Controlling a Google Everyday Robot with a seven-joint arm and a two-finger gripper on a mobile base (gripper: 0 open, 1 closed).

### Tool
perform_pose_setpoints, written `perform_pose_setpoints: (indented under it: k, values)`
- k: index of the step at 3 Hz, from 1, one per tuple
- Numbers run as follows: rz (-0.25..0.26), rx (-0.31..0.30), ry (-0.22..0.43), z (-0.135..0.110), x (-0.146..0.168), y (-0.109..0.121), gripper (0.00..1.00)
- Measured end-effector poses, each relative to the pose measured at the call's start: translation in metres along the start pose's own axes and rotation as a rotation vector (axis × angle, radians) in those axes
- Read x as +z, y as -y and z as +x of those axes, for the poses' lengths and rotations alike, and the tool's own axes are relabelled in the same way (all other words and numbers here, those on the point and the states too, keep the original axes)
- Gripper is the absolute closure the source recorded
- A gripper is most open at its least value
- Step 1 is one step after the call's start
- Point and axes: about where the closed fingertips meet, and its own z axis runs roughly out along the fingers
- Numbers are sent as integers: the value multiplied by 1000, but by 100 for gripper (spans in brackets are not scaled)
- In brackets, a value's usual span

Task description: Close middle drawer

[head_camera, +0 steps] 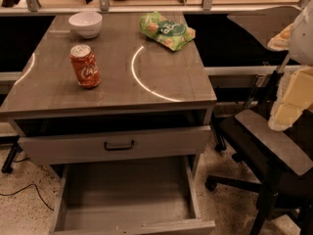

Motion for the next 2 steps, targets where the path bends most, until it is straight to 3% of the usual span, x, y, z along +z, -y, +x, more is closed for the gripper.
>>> perform_pose_setpoints:
  k: [2]
  values:
    - [-13, 4, 32, 2, 3, -2, 0]
